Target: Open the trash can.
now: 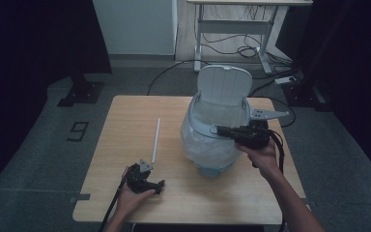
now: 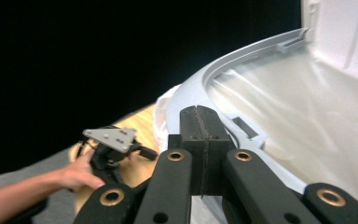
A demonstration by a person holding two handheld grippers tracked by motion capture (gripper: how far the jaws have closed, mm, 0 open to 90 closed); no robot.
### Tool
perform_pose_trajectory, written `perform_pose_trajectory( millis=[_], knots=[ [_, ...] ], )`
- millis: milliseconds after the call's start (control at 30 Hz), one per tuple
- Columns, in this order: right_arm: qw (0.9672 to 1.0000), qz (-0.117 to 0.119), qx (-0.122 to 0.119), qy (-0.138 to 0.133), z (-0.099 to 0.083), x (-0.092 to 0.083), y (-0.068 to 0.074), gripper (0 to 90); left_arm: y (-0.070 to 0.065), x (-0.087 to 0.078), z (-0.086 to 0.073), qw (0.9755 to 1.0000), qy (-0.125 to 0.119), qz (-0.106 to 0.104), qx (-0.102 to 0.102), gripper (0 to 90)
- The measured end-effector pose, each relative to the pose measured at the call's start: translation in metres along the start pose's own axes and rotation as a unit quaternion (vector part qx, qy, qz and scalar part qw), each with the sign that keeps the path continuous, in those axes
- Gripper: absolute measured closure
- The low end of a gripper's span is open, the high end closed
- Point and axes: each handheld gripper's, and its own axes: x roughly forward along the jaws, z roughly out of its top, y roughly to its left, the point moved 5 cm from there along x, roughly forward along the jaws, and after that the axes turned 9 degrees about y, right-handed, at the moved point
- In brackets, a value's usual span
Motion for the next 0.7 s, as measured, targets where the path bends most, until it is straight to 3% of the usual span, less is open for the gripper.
perform_pose_trajectory(
  millis=[33, 133, 367, 467, 700],
  knots=[
    [1.0000, -0.008, -0.005, -0.003, 0.000, -0.002, 0.000, 90.0, 0.000, 0.000, 0.000, 1.0000, 0.000, 0.000, 0.000, 0.2],
    [0.9996, 0.004, -0.006, -0.026, 0.000, -0.010, 0.001, 88.7, 0.000, 0.000, 0.000, 1.0000, 0.000, 0.000, 0.000, 0.2],
    [0.9981, -0.019, -0.025, -0.053, -0.013, -0.040, -0.001, 78.1, 0.000, 0.000, 0.000, 1.0000, 0.000, 0.000, 0.000, 0.2],
    [0.9961, -0.050, -0.042, -0.059, -0.027, -0.054, 0.001, 64.5, 0.000, 0.000, 0.000, 1.0000, 0.000, 0.000, 0.000, 0.2],
    [0.9929, -0.097, -0.039, -0.057, -0.054, -0.066, -0.003, 46.3, 0.000, 0.000, 0.000, 1.0000, -0.001, 0.000, 0.000, 0.2]
  ],
)
